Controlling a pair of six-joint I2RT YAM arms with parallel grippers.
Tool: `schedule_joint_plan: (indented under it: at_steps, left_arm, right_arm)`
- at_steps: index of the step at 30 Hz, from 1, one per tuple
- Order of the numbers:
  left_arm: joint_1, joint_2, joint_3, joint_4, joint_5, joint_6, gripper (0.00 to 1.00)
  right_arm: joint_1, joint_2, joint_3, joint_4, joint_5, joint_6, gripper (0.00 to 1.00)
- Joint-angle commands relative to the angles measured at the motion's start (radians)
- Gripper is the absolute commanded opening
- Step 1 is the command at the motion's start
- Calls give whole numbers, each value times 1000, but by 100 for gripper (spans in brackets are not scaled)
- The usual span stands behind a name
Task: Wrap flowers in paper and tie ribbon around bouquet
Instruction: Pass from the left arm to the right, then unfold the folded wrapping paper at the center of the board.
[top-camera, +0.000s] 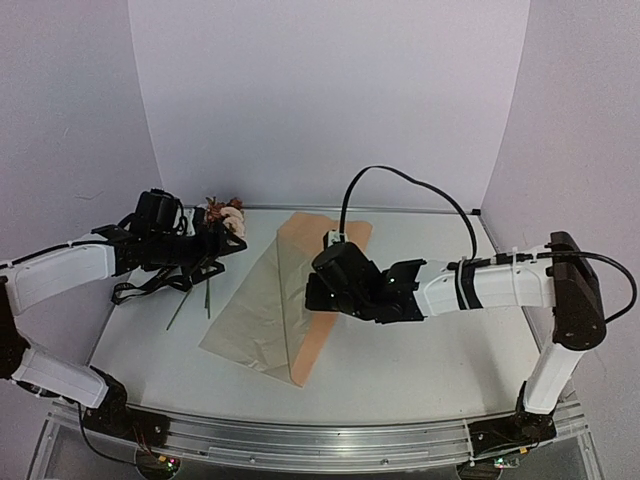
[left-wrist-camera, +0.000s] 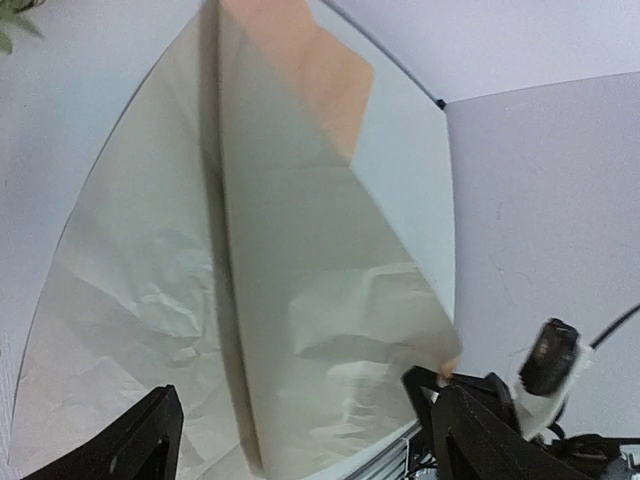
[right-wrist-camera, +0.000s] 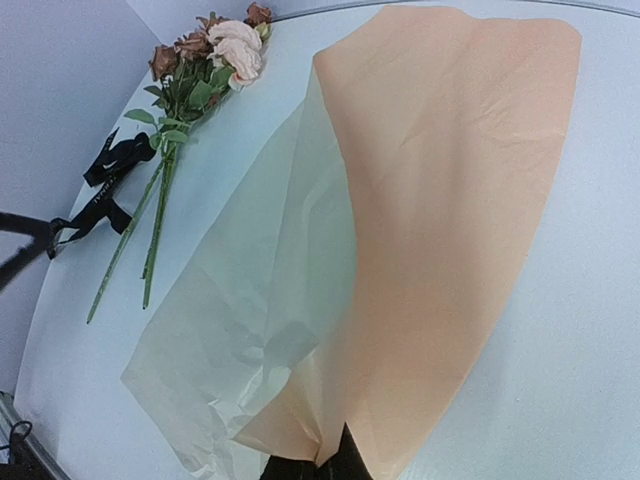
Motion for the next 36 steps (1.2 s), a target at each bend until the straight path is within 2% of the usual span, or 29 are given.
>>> schedule_joint_plan:
  at_steps: [1, 5, 11, 17, 23, 27, 31, 36]
  left_arm:
    - [2, 139, -69, 133, 75, -25, 86]
    - [2, 257, -53, 231, 136, 0, 86]
    - [1, 417, -48, 363, 176, -65, 86]
    - [2, 507, -89, 385, 138, -115, 86]
    - [2, 510, -126, 336, 74, -113, 87]
    - [2, 489, -165, 292, 10, -114, 88]
    - [3, 471, -201, 268, -31, -92, 88]
    - [3, 485, -219, 268, -35, -77, 88]
  right_arm:
    - [1, -66, -9, -13, 71, 33, 0]
    - [1, -79, -19, -22, 78, 37, 0]
    - [1, -118, -47, -39, 101, 38, 0]
    - [1, -170, -85, -60, 135, 37, 0]
    - [1, -240, -136, -118, 216, 50, 0]
    - [2, -340, -196, -253, 322, 114, 0]
    - [1, -484, -307, -458, 417, 266, 0]
    - [3, -612, -503, -641, 381, 484, 0]
